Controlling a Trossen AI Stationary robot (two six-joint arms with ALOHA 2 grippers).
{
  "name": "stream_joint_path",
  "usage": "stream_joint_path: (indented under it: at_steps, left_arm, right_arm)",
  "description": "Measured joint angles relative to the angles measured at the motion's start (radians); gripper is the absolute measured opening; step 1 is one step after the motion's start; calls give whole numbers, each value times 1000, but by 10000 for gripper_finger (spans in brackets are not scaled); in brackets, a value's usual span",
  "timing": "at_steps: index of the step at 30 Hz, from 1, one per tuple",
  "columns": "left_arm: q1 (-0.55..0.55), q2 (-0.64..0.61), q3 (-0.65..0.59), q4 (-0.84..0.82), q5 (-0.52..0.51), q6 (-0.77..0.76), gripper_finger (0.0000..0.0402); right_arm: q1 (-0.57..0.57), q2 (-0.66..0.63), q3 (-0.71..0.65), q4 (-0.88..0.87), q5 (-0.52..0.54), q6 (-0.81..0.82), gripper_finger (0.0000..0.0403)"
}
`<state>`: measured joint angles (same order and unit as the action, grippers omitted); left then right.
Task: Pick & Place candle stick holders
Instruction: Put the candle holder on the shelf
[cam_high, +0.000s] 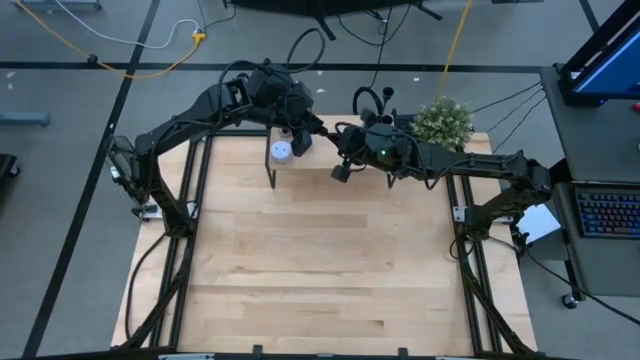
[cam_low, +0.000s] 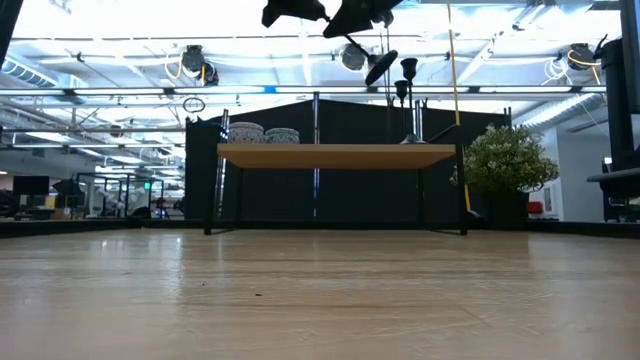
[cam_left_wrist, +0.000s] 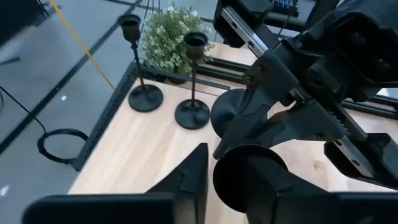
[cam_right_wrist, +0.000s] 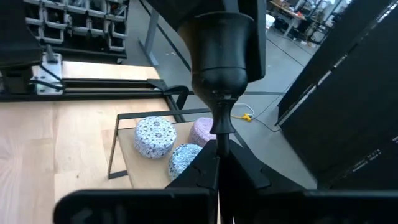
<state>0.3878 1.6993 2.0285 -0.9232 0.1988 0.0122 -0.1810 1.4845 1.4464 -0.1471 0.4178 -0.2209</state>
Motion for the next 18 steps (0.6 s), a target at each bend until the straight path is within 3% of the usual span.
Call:
stream_joint_path:
  at_steps: [12, 18]
  left_arm:
    - [-5, -84, -2, -30, -113, 17, 168]
    - [-5, -174, -3, -78, -149, 54, 183]
  right_arm:
    - [-1, -2, 2, 46, 24, 28, 3]
    - [-22, -4, 6, 88, 25, 78, 3]
